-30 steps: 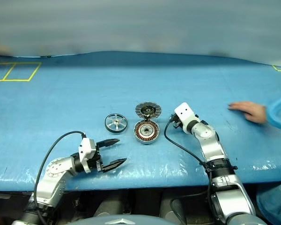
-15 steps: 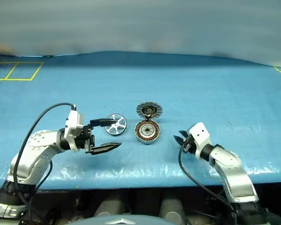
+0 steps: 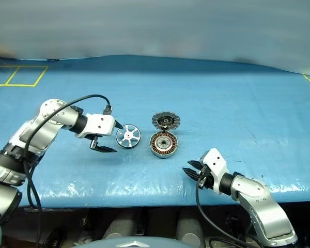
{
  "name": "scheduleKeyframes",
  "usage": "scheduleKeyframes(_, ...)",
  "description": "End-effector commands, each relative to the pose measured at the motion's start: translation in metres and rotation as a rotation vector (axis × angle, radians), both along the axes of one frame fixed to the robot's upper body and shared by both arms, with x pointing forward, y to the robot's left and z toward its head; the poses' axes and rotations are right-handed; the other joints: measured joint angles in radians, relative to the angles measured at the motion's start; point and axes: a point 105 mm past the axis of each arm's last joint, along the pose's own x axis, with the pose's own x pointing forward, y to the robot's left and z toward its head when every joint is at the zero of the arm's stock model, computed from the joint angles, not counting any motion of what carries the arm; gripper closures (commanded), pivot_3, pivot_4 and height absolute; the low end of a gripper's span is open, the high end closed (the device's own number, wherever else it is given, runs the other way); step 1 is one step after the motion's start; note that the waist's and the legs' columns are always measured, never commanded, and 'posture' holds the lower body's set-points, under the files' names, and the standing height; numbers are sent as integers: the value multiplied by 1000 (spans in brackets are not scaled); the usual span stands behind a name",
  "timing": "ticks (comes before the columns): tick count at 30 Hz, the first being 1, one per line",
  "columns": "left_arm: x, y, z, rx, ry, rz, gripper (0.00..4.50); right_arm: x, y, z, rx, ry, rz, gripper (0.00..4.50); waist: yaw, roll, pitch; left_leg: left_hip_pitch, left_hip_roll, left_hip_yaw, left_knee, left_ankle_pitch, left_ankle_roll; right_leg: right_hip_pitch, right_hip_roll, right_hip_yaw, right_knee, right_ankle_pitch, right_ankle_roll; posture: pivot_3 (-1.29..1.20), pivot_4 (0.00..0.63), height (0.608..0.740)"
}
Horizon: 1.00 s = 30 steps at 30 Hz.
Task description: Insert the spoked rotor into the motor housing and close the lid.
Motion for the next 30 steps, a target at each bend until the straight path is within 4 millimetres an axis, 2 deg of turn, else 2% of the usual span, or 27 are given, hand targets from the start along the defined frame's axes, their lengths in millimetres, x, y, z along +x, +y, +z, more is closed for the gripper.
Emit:
scheduleKeyframes(1,5,-11,17,68,-52,-71,0,1,5,14,-6,-29,51,3000,1,0,0,-3,0,0,1,0,0,0,0,0,0,1,1,0,150,740)
scheduleKeyframes(6,13,-20,25,163,-89,-82,0,2,-1,14,-56,-7,82,3000,-2,0,0,-9,0,-1,8,-1,2,-2,1,0,1,2,4,0,150,740)
scheduleKeyframes(10,25,-11,22,285,-161,-60,0,6,-2,17,-78,-10,94,3000,-5,-1,1,-9,0,-1,10,-1,3,-1,1,0,1,2,5,0,150,740)
scheduleKeyframes(23,41,-21,10,314,-194,-63,0,7,2,14,-89,-17,97,3000,2,-1,1,-10,-1,-1,13,-1,4,-1,1,0,4,3,6,0,150,740)
scheduleKeyframes(27,44,-25,7,312,-198,-72,1239,7,1,14,-90,-22,91,2973,2,-1,1,-10,-1,-1,14,-1,4,-2,1,0,6,3,6,0,150,740)
scheduleKeyframes(30,44,-26,5,314,-193,-83,1239,7,1,14,-92,-22,89,2973,1,-1,1,-10,-1,-1,15,-1,3,-2,1,0,8,3,6,0,150,740)
